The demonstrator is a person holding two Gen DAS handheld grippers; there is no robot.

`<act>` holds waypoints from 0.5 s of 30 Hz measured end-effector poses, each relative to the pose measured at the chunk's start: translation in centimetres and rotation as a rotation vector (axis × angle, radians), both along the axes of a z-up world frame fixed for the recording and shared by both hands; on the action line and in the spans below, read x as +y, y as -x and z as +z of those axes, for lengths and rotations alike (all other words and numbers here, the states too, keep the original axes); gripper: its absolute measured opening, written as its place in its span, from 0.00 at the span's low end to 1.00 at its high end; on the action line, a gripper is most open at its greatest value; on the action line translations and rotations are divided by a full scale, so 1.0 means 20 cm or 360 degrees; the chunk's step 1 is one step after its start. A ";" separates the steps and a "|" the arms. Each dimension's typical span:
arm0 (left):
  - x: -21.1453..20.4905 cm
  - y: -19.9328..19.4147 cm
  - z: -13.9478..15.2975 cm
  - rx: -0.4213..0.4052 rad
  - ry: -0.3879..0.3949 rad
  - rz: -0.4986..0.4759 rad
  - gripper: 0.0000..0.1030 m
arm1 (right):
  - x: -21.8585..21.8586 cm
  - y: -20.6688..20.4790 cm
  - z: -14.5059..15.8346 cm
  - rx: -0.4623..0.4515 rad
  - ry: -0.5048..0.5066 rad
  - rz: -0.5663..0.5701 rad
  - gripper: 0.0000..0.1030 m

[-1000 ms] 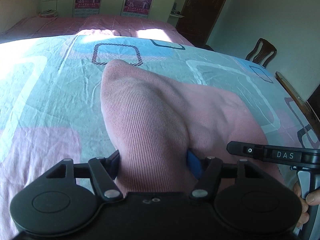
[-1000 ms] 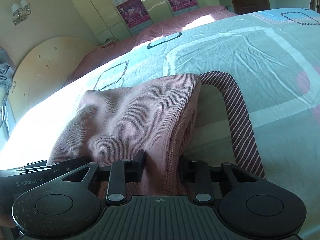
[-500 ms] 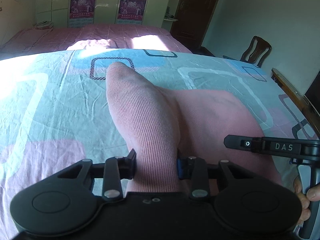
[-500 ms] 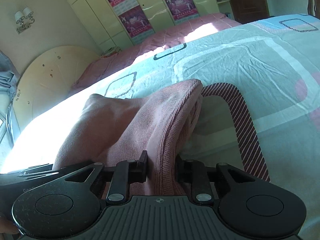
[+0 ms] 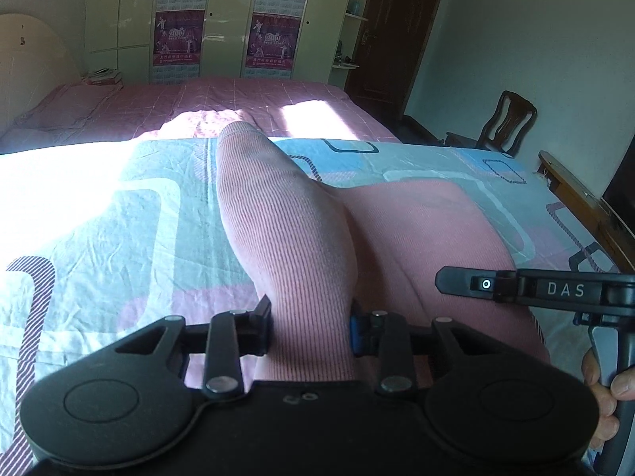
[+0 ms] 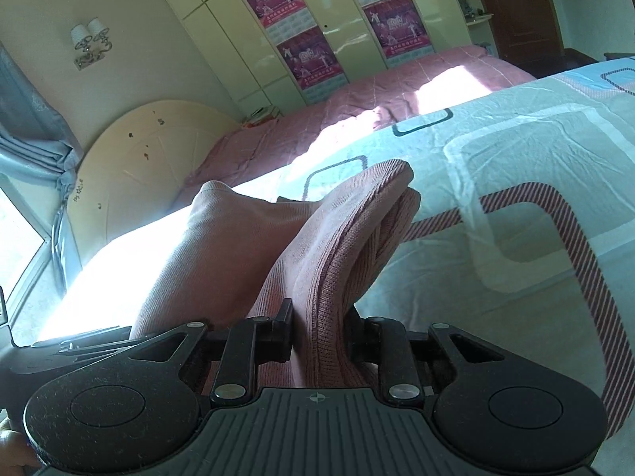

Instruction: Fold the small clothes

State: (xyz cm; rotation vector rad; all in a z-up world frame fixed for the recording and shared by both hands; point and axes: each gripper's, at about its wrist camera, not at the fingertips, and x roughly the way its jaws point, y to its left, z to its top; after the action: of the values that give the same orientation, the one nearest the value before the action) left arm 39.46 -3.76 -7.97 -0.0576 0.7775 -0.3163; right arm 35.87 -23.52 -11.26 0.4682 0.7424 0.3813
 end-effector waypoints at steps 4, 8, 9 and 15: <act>0.26 0.06 0.05 -0.0029 0.0021 -0.0015 0.32 | 0.27 0.08 0.07 -0.0033 0.0006 -0.0018 0.23; 0.56 0.13 0.08 -0.0040 0.0024 -0.0031 0.32 | 0.58 0.15 0.11 -0.0049 0.0010 -0.0039 0.23; 0.63 0.14 0.09 -0.0042 0.0021 -0.0033 0.32 | 0.65 0.16 0.12 -0.0051 0.0002 -0.0042 0.23; 0.96 0.18 0.10 -0.0047 -0.0008 0.0012 0.32 | 1.03 0.16 0.14 -0.0058 -0.0025 -0.0010 0.23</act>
State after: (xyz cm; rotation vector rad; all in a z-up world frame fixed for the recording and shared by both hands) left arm 35.85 15.39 -5.88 -0.0512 0.7484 -0.3077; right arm 32.68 -2.88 -8.45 0.4774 0.7028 0.3890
